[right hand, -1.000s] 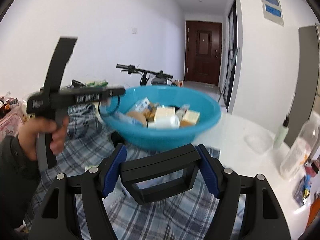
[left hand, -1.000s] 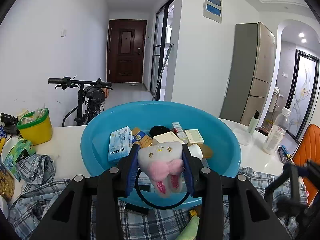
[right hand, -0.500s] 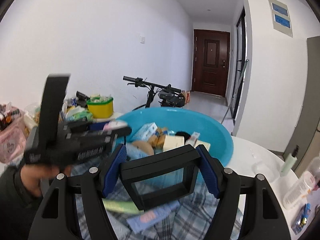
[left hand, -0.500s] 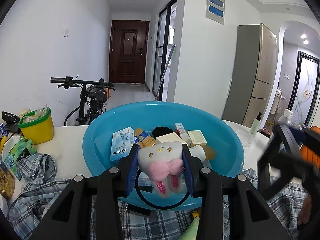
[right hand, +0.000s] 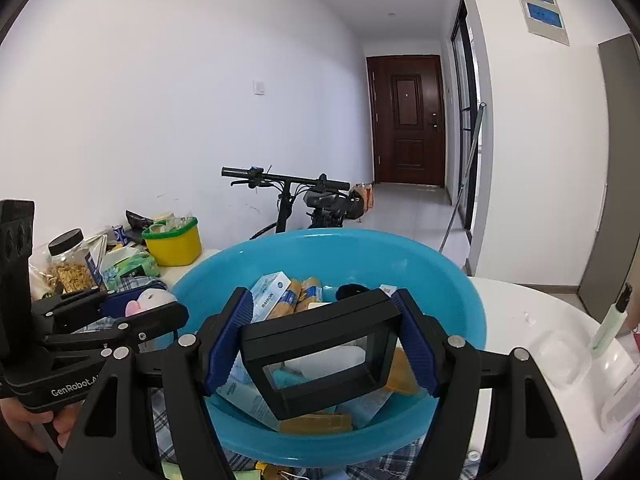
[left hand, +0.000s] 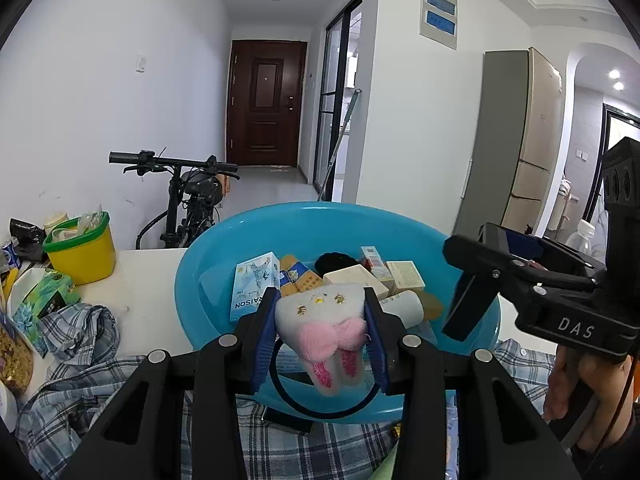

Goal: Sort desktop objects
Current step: 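Lower the black square frame into the basin and open the right tool, then open the left tool to drop the plush toy into the basin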

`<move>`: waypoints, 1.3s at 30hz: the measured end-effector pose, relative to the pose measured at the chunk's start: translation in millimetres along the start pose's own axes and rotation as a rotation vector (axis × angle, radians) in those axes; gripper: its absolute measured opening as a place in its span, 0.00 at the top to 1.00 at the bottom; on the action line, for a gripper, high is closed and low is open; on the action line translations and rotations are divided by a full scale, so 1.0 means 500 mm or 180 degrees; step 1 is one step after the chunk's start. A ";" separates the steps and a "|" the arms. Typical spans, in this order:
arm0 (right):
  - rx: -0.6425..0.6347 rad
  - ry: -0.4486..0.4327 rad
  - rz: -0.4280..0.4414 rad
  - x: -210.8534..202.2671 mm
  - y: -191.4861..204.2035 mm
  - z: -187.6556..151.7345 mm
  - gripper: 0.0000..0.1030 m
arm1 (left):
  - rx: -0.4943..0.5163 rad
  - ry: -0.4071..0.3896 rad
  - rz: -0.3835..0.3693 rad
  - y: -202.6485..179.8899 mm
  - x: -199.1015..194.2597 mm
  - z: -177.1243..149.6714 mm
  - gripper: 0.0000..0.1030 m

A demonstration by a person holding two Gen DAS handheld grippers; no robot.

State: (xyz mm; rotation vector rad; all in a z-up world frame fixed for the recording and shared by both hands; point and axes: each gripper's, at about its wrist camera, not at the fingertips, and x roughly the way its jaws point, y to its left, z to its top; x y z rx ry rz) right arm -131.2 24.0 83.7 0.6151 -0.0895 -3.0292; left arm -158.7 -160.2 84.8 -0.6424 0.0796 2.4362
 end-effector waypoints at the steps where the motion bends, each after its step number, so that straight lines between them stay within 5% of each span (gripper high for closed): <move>1: -0.0026 -0.0002 -0.0002 0.000 0.004 0.000 0.32 | 0.0006 0.0002 0.0000 0.000 0.001 -0.001 0.59; 6: -0.0091 0.0029 -0.0053 0.007 0.016 -0.007 0.31 | -0.0010 0.0013 -0.0002 0.002 0.001 -0.003 0.59; 7: -0.0084 0.0038 -0.0098 0.009 0.016 -0.009 0.27 | -0.0016 0.0010 0.0002 0.004 0.001 -0.003 0.59; 8: -0.0072 0.0055 -0.0146 0.010 0.015 -0.010 0.06 | -0.0026 0.0006 0.0000 0.005 0.001 -0.003 0.59; 9: -0.0047 0.0054 -0.0209 0.007 0.011 -0.010 0.00 | -0.0034 0.0005 -0.0004 0.006 0.001 -0.003 0.59; 35: 0.0031 -0.0099 -0.0163 -0.034 0.010 -0.011 0.00 | -0.0057 -0.0094 -0.0024 0.001 0.004 0.013 0.59; 37: 0.0017 -0.0105 -0.0191 -0.035 0.011 -0.011 0.00 | -0.0113 -0.0118 0.0052 0.004 0.009 0.018 0.35; 38: 0.0007 -0.0110 -0.0196 -0.037 0.012 -0.011 0.00 | -0.0144 -0.0119 0.0192 0.005 0.011 0.019 0.00; 39: 0.0004 -0.0109 -0.0201 -0.037 0.012 -0.012 0.00 | -0.0175 -0.0152 0.0447 0.007 0.011 0.018 0.00</move>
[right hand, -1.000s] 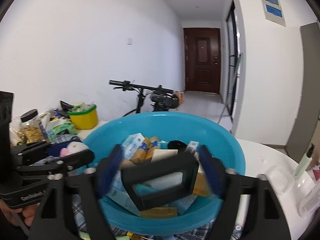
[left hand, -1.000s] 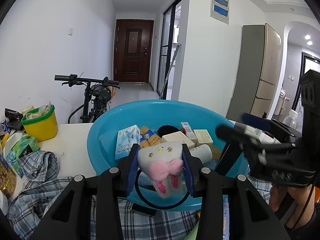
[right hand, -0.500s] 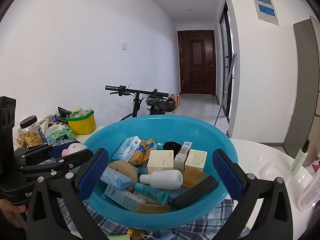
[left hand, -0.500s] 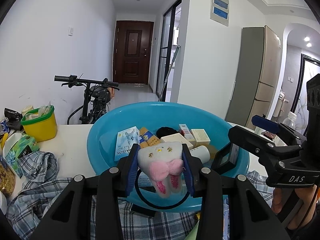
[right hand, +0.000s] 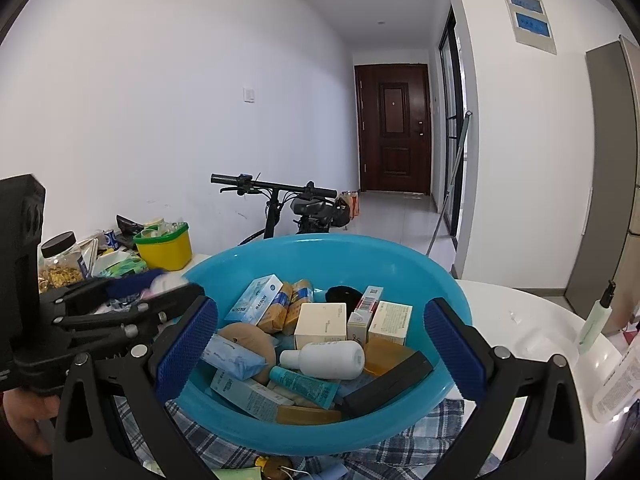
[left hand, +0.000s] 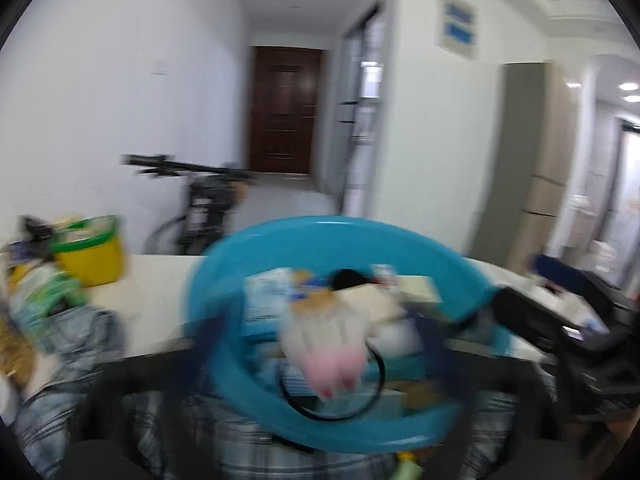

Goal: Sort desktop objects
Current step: 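Open the left tool to drop the plush toy into the basin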

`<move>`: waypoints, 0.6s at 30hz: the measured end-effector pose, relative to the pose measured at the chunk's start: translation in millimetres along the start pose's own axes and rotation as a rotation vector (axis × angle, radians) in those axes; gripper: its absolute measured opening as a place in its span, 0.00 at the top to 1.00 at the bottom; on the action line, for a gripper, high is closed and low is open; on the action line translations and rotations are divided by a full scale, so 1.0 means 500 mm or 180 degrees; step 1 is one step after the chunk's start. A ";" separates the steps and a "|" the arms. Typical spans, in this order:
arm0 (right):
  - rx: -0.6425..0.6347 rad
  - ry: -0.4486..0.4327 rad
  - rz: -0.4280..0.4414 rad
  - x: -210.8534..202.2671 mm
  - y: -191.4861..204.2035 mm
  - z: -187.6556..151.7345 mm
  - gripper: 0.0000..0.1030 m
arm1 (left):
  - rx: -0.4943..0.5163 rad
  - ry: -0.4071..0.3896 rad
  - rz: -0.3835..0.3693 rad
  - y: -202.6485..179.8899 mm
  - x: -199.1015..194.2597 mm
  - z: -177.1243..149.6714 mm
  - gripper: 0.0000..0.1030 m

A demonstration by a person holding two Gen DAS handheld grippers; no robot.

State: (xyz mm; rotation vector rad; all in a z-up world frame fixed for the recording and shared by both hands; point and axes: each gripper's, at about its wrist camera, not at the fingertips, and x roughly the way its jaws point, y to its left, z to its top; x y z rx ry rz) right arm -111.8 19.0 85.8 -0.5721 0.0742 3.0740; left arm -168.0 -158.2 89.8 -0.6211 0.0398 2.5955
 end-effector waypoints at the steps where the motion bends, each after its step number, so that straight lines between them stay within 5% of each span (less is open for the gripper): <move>1: -0.0001 0.0006 -0.0001 -0.001 0.000 0.000 0.00 | 0.0017 0.0003 0.0094 0.001 0.001 0.000 0.00; 18: -0.0109 0.0092 -0.0055 -0.001 0.007 -0.002 0.00 | 0.0195 0.0020 0.0070 -0.009 -0.016 -0.012 0.00</move>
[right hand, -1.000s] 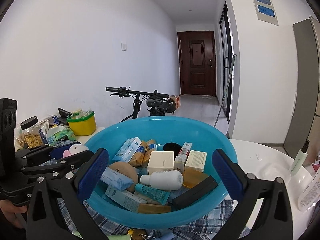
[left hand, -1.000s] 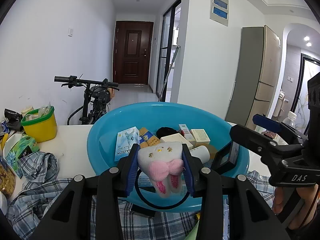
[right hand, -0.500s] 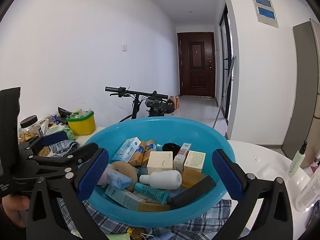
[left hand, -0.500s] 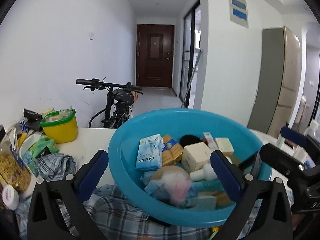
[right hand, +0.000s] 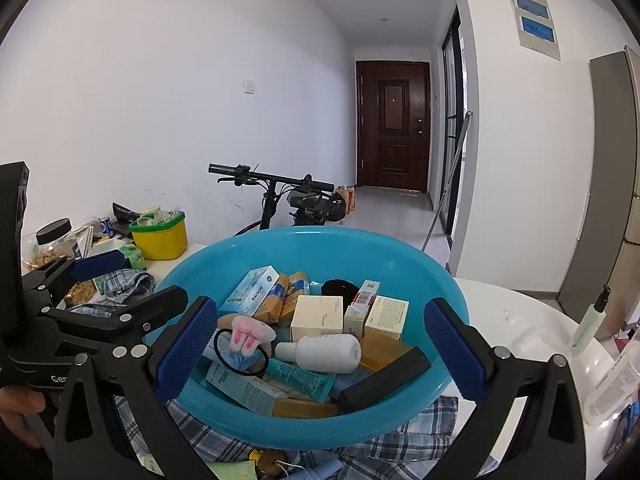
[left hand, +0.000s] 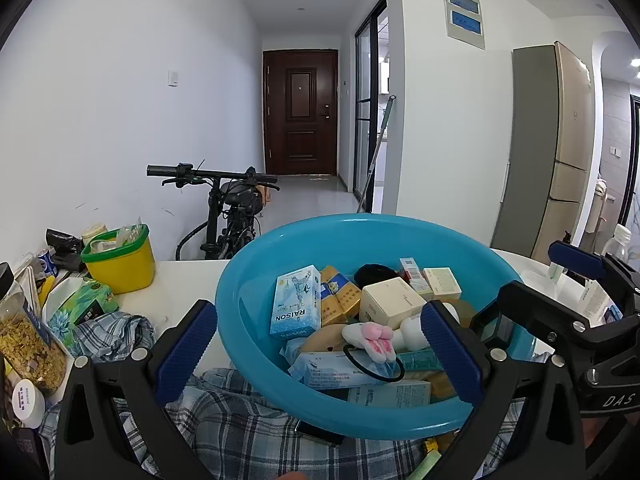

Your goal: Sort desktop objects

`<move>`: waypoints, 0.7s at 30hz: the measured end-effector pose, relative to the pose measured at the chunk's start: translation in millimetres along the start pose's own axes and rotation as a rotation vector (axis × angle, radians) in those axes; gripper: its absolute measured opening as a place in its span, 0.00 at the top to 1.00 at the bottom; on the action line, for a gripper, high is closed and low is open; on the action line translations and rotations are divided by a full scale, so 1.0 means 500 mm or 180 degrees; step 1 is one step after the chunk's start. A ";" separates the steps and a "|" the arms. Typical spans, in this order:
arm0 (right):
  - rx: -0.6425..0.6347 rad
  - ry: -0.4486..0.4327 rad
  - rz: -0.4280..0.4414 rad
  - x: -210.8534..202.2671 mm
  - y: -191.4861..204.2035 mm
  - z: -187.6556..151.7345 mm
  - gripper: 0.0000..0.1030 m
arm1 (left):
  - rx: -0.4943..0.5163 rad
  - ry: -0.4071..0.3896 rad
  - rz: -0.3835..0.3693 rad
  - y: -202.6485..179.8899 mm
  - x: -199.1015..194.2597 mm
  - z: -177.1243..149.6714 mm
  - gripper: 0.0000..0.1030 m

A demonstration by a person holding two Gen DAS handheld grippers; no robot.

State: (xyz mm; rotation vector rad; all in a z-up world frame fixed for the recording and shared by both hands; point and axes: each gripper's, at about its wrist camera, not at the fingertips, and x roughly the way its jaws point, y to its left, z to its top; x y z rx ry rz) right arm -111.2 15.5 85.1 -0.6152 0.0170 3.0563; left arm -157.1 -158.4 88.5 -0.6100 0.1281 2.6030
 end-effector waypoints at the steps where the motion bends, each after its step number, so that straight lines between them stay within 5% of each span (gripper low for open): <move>1: -0.0004 0.0000 0.0005 -0.001 0.001 0.000 0.00 | -0.0013 -0.0006 -0.0008 0.000 -0.001 0.000 0.00; 11: 0.0002 -0.0120 0.0057 -0.097 0.018 -0.027 0.00 | -0.0106 -0.0019 -0.0091 0.010 -0.012 0.000 0.00; 21: 0.0174 -0.0067 0.0085 -0.181 0.002 -0.173 0.00 | -0.0004 -0.0001 -0.0078 -0.008 -0.015 -0.011 0.00</move>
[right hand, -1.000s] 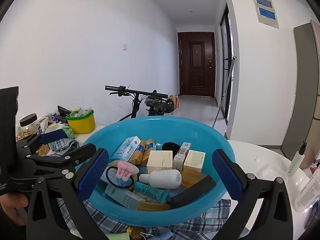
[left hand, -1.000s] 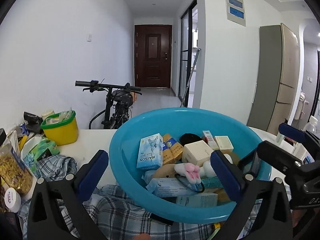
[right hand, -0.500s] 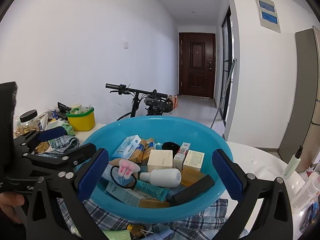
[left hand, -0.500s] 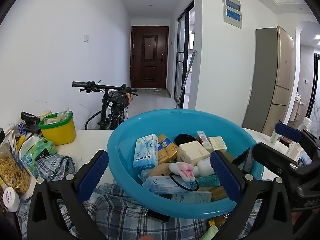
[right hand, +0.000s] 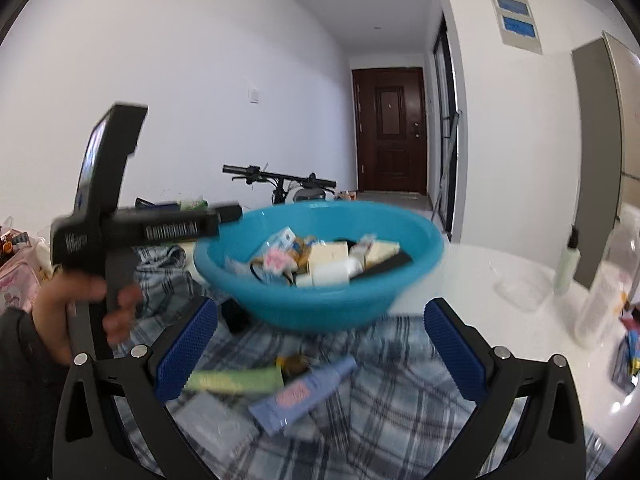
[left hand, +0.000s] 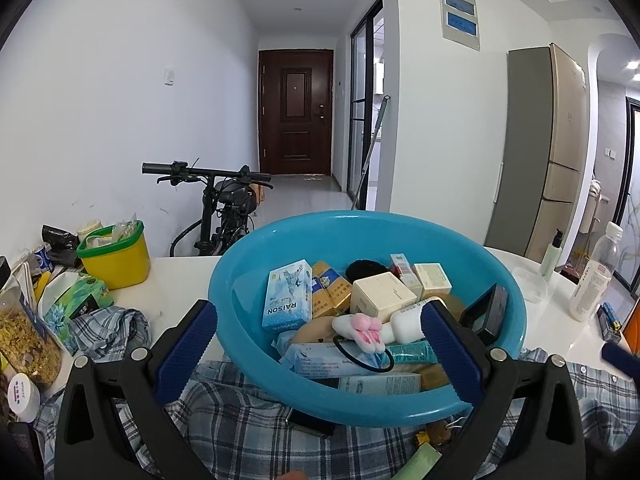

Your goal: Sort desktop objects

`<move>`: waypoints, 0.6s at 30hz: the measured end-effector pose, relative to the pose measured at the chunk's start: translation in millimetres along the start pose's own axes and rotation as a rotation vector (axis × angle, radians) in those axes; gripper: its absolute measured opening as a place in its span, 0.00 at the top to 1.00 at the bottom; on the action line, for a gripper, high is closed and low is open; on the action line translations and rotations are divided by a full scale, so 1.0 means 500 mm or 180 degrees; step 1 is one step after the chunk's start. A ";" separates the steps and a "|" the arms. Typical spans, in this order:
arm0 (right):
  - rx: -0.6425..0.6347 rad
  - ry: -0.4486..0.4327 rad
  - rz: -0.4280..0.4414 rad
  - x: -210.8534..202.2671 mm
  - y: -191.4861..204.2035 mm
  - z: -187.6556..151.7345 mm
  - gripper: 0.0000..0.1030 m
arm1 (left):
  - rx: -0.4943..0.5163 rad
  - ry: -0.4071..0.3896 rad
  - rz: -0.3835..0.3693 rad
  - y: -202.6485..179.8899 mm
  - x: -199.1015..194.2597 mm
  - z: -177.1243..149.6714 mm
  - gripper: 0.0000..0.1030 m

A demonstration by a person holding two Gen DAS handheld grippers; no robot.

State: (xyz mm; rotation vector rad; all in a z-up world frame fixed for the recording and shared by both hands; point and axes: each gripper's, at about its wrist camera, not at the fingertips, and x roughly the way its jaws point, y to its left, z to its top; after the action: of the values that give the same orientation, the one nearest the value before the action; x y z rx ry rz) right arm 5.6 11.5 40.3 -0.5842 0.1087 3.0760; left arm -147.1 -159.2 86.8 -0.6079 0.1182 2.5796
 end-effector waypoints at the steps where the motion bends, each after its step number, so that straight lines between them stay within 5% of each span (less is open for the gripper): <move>1: 0.0020 0.0026 0.0015 0.005 -0.004 -0.007 0.00 | 0.0012 -0.0003 -0.0009 -0.002 -0.002 -0.001 0.00; 7: -0.0003 0.0337 -0.0036 0.043 0.001 -0.035 0.00 | 0.0079 -0.0062 -0.0021 -0.015 -0.019 -0.004 0.00; 18: -0.0301 0.0321 -0.0001 0.038 0.044 -0.052 0.00 | 0.0208 -0.0033 0.0049 0.004 -0.098 -0.053 0.00</move>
State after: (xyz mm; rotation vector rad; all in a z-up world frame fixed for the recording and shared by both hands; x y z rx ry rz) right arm -2.9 -12.2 10.7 -0.7432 -0.0363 3.0645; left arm -98.9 -187.2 84.6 -0.5718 0.2037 2.5822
